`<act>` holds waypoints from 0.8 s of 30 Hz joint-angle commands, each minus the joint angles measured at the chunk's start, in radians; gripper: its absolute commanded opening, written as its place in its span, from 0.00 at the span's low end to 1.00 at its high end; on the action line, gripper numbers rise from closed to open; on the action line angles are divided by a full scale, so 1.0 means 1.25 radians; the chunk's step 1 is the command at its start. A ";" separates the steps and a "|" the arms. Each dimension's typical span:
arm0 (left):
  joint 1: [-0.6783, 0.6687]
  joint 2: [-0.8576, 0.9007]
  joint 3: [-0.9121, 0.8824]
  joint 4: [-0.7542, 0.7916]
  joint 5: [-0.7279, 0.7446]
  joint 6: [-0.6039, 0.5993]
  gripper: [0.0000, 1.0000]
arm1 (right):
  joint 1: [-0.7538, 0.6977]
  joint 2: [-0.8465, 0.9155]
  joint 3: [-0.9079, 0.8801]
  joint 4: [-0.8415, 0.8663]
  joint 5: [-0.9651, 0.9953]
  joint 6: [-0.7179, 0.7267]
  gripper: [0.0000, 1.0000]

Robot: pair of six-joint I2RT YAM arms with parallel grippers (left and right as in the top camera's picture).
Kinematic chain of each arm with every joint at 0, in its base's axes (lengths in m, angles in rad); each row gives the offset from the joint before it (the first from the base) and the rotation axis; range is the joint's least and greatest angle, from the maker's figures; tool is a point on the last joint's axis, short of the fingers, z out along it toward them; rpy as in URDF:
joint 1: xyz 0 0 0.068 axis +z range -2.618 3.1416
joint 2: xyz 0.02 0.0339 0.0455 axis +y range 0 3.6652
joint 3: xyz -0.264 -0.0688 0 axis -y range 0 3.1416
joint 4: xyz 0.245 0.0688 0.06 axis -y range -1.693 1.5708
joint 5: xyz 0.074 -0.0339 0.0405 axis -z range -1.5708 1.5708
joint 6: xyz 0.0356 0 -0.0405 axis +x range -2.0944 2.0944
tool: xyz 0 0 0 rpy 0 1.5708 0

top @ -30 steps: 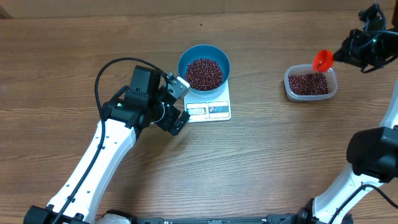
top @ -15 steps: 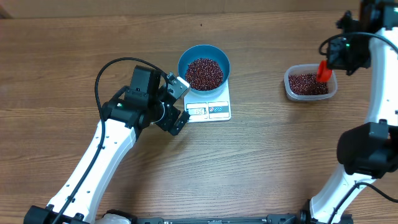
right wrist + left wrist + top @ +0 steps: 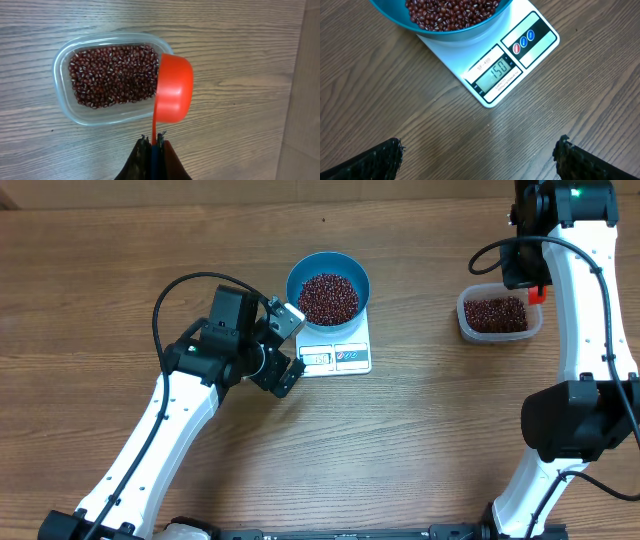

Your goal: Scoop item into bowl and weigh 150g on scale

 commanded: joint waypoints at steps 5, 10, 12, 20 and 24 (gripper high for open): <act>0.004 -0.017 -0.002 0.001 0.003 -0.008 1.00 | 0.001 -0.026 -0.003 0.011 -0.076 0.009 0.04; 0.004 -0.017 -0.002 0.002 0.003 -0.008 0.99 | -0.001 -0.026 -0.003 0.020 -0.137 0.009 0.04; 0.004 -0.017 -0.002 0.002 0.003 -0.008 0.99 | -0.002 -0.027 -0.003 0.027 -0.165 0.009 0.04; 0.004 -0.017 -0.002 0.001 0.003 -0.008 1.00 | -0.004 -0.027 0.002 0.044 -0.256 0.006 0.04; 0.004 -0.017 -0.002 0.002 0.003 -0.008 1.00 | -0.007 -0.027 0.018 0.046 -0.303 0.006 0.04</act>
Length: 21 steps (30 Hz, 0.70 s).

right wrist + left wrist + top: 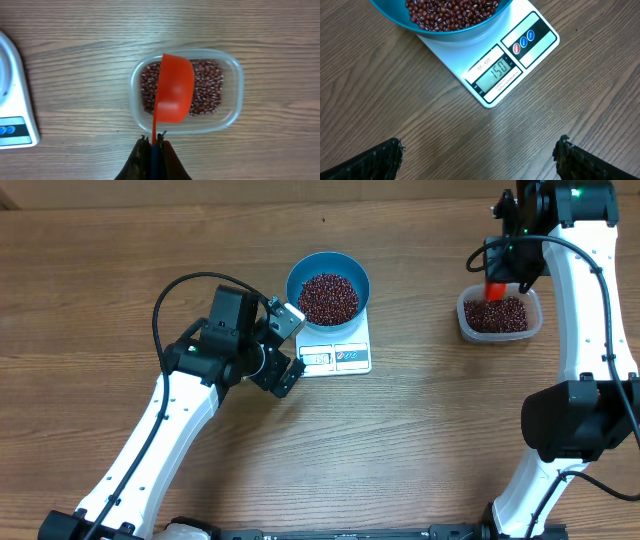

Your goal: Scoop item into bowl and weigh 150g on scale

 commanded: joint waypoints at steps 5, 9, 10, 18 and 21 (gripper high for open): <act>0.004 -0.017 -0.002 0.001 0.003 -0.008 1.00 | -0.040 -0.065 0.030 0.036 -0.173 0.004 0.04; 0.004 -0.017 -0.002 0.001 0.003 -0.008 1.00 | -0.081 -0.108 0.030 0.063 -0.248 0.007 0.04; 0.004 -0.017 -0.002 0.001 0.003 -0.008 0.99 | -0.092 -0.117 0.030 0.067 -0.263 0.011 0.04; 0.004 -0.017 -0.002 0.001 0.003 -0.008 1.00 | -0.325 -0.154 0.029 0.066 -0.562 0.067 0.04; 0.004 -0.017 -0.002 0.002 0.003 -0.008 1.00 | -0.397 -0.154 0.029 0.050 -0.602 0.067 0.04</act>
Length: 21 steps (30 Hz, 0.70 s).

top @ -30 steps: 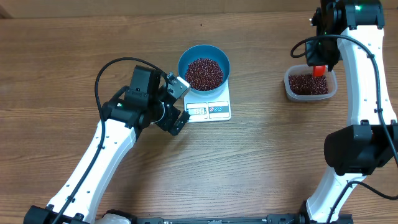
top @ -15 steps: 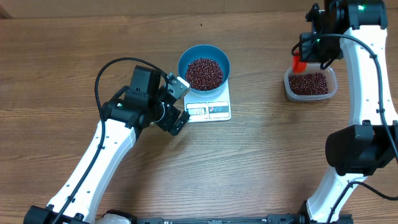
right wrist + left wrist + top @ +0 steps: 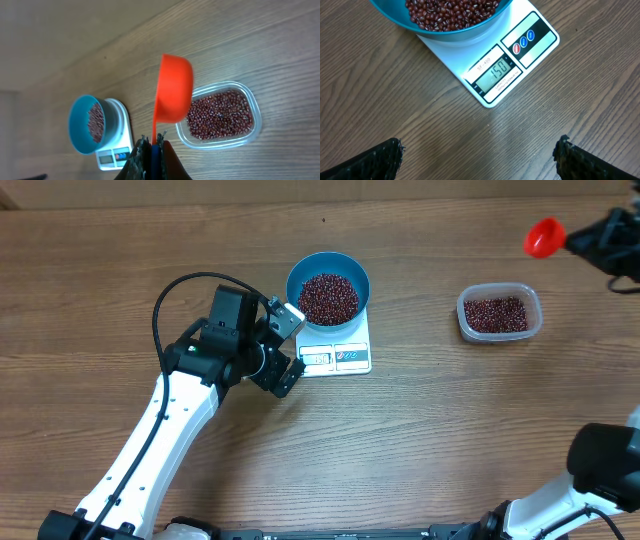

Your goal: Scoop item into bowl and weigh 150g on scale

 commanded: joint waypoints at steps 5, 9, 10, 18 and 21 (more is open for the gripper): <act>0.004 -0.017 -0.002 0.001 0.003 -0.008 1.00 | -0.095 -0.013 0.009 -0.044 -0.085 0.012 0.04; 0.004 -0.017 -0.002 0.001 0.003 -0.008 1.00 | -0.097 -0.012 -0.031 -0.049 -0.081 0.012 0.04; 0.004 -0.017 -0.002 0.001 0.003 -0.008 1.00 | -0.097 -0.012 -0.048 -0.049 -0.070 0.012 0.04; 0.004 -0.017 -0.002 0.001 0.003 -0.008 0.99 | -0.096 -0.012 -0.117 -0.029 -0.056 0.012 0.04; 0.004 -0.017 -0.002 0.002 0.003 -0.008 1.00 | -0.096 -0.012 -0.119 -0.027 -0.056 0.012 0.04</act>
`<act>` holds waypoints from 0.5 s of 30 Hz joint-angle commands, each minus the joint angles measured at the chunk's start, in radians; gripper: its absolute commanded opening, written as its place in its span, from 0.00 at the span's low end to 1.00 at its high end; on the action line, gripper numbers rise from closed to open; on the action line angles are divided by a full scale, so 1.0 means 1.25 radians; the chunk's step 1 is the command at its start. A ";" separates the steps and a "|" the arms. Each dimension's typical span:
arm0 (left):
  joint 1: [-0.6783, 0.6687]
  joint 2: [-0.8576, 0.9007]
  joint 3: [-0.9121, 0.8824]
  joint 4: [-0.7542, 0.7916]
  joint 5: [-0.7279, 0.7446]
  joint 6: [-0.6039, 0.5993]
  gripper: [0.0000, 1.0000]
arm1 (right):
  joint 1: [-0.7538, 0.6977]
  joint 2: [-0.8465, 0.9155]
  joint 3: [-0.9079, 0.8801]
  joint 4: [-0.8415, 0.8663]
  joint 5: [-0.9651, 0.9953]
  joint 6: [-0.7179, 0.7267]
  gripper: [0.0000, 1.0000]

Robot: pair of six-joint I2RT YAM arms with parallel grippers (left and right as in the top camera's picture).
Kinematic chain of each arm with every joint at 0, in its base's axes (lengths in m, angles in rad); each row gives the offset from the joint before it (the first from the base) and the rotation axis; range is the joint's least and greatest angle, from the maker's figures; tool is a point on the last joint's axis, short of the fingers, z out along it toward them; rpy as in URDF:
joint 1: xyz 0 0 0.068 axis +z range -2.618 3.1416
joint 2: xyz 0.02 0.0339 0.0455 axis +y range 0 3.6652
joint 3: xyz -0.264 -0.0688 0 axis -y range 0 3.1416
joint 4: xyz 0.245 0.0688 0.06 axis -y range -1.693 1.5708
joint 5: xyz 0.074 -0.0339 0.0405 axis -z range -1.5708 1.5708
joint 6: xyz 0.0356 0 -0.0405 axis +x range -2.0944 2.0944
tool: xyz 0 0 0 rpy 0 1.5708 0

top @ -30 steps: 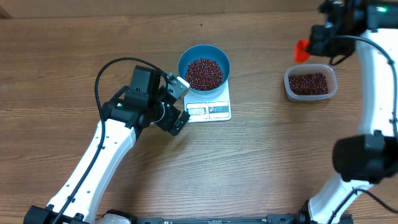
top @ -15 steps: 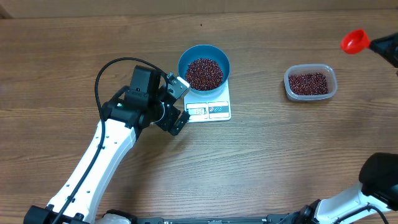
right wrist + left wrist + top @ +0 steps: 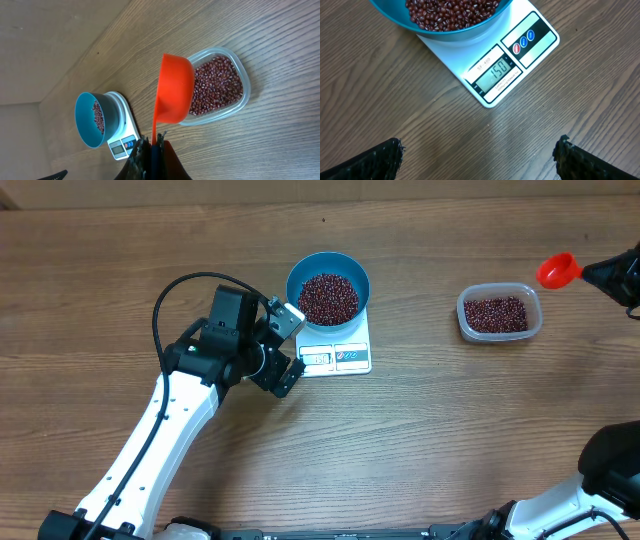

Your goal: Scoop item into bowl and weigh 150g on scale

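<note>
A blue bowl (image 3: 328, 292) full of red beans sits on the white scale (image 3: 336, 352), whose display (image 3: 498, 72) reads 150. A clear tub (image 3: 499, 315) of red beans stands at the right. My right gripper (image 3: 155, 141) is shut on the handle of an orange scoop (image 3: 557, 271), held high at the table's right edge, beside the tub (image 3: 220, 86). My left gripper (image 3: 477, 155) hangs open over bare wood just in front of the scale, nothing between its fingers.
The left arm (image 3: 190, 395) lies across the table's left half, its cable looping above it. The table's back edge (image 3: 320, 202) meets a pale wall. Bare wood lies between the scale and the tub.
My right gripper with the orange scoop has shifted a little right and nearer, from behind the tub to its right side. The left arm, bowl and scale reading are unchanged.
The right gripper held the scoop beside the bean tub, then directly over it. Afterwards it was lifted high to the far right, behind the tub, and now hangs right of it. The scale read 150 and the left gripper stayed open throughout.
</note>
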 commanded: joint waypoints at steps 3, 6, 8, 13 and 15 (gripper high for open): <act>0.004 -0.017 -0.002 0.001 0.003 -0.008 0.99 | 0.001 -0.012 -0.005 0.005 0.001 0.003 0.04; 0.004 -0.017 -0.002 0.001 0.003 -0.008 0.99 | 0.001 -0.012 -0.005 0.005 0.001 0.003 0.04; 0.004 -0.017 -0.002 0.001 0.003 -0.008 0.99 | 0.001 -0.012 -0.005 0.007 0.001 0.003 0.04; 0.004 -0.017 -0.002 0.001 0.003 -0.008 1.00 | 0.001 -0.012 -0.005 0.011 0.001 0.003 0.04; 0.004 -0.017 -0.002 0.002 0.003 -0.008 1.00 | 0.001 -0.012 -0.005 0.011 0.001 0.003 0.04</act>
